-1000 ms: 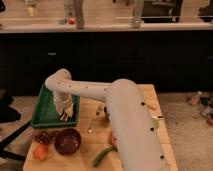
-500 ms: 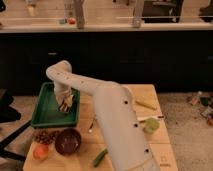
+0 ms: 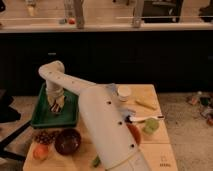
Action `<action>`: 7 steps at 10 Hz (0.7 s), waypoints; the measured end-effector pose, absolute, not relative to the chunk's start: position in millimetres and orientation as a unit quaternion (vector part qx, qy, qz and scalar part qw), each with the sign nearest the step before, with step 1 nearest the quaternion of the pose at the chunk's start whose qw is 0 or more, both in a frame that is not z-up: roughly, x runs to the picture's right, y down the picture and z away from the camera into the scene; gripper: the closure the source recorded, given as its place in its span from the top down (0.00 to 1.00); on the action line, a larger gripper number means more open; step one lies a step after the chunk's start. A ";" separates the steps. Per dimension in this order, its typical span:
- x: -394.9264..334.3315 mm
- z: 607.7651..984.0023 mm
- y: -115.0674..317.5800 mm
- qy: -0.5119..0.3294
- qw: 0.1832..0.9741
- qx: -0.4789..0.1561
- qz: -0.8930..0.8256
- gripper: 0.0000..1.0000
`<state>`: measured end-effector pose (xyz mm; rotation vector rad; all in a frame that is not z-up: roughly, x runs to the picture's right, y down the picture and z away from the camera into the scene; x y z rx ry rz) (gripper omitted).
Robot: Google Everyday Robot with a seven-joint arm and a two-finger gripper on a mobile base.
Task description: Wipe tray with eraser
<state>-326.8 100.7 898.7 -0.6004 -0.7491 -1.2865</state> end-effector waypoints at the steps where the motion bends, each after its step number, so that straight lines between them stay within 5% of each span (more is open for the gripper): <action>1: -343.7 891.2 106.1 -0.339 0.680 -0.263 -0.595 0.00; 7: -351.4 862.1 149.2 -0.330 0.625 -0.274 -0.653 0.00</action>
